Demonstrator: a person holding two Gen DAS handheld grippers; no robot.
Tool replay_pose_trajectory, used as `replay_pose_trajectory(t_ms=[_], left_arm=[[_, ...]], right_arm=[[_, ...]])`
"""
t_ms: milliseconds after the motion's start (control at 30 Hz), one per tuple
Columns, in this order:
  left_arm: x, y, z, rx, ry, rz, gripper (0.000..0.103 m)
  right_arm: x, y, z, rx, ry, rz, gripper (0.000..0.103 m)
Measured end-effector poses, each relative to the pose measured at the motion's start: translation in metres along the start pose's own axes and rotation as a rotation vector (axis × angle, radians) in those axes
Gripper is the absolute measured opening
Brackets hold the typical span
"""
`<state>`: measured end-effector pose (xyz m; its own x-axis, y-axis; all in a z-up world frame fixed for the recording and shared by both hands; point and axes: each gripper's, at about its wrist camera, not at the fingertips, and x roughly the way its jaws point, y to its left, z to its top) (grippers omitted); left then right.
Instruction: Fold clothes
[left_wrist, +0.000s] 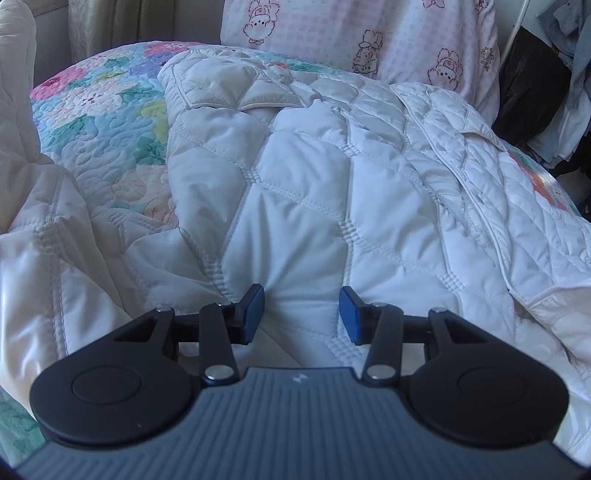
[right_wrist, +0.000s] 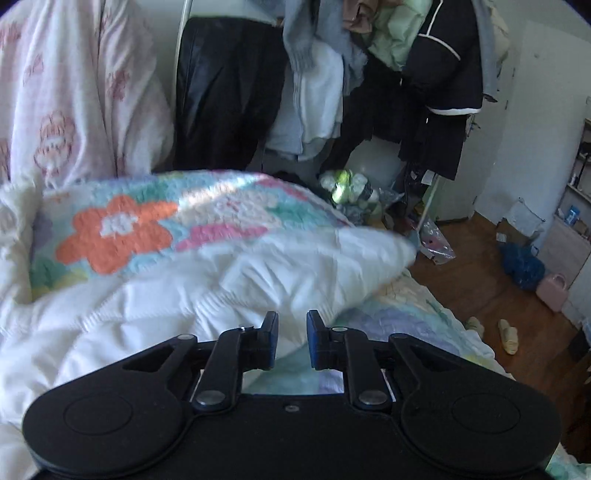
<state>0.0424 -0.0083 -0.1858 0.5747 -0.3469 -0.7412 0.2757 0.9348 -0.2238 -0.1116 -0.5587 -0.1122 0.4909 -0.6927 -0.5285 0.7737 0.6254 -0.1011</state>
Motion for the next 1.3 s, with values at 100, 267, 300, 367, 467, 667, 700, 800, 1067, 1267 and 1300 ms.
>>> replay_pose_trajectory(t_ms=[100, 267, 300, 367, 467, 667, 700, 800, 1067, 1267, 1300], left_arm=[[-0.001, 0.001, 0.002, -0.009, 0.007, -0.002, 0.044], [-0.006, -0.003, 0.007, -0.02, 0.005, -0.007, 0.051], [-0.007, -0.005, 0.01, -0.024, 0.004, -0.01, 0.052], [-0.01, -0.011, 0.019, -0.023, -0.011, -0.022, 0.052], [-0.01, -0.023, 0.038, -0.003, -0.029, -0.029, 0.057], [0.026, -0.037, 0.083, -0.04, 0.028, 0.02, 0.062], [0.032, -0.038, 0.09, -0.051, 0.034, 0.027, 0.062], [0.055, -0.04, 0.105, -0.056, 0.053, 0.05, 0.067], [0.121, -0.048, 0.102, 0.015, 0.134, -0.004, 0.078], [0.114, -0.064, 0.096, 0.076, 0.104, -0.08, 0.073], [0.114, -0.068, 0.094, 0.099, 0.104, -0.085, 0.073]], right_arm=[[-0.031, 0.027, 0.02, -0.047, -0.031, 0.137, 0.063], [-0.048, 0.112, 0.035, -0.191, 0.132, 0.528, 0.066], [-0.049, 0.134, 0.031, -0.214, 0.197, 0.62, 0.066], [-0.05, 0.183, 0.024, -0.267, 0.301, 0.738, 0.066], [-0.059, 0.254, 0.011, -0.373, 0.368, 0.792, 0.067], [-0.038, 0.36, -0.009, -0.593, 0.37, 0.638, 0.086], [-0.029, 0.368, -0.015, -0.636, 0.358, 0.595, 0.087], [-0.005, 0.375, -0.032, -0.713, 0.314, 0.528, 0.093], [0.0, 0.323, -0.016, -0.568, 0.287, 0.631, 0.015], [-0.013, 0.283, 0.009, -0.363, 0.285, 0.812, 0.011], [-0.018, 0.277, 0.013, -0.325, 0.278, 0.865, 0.012]])
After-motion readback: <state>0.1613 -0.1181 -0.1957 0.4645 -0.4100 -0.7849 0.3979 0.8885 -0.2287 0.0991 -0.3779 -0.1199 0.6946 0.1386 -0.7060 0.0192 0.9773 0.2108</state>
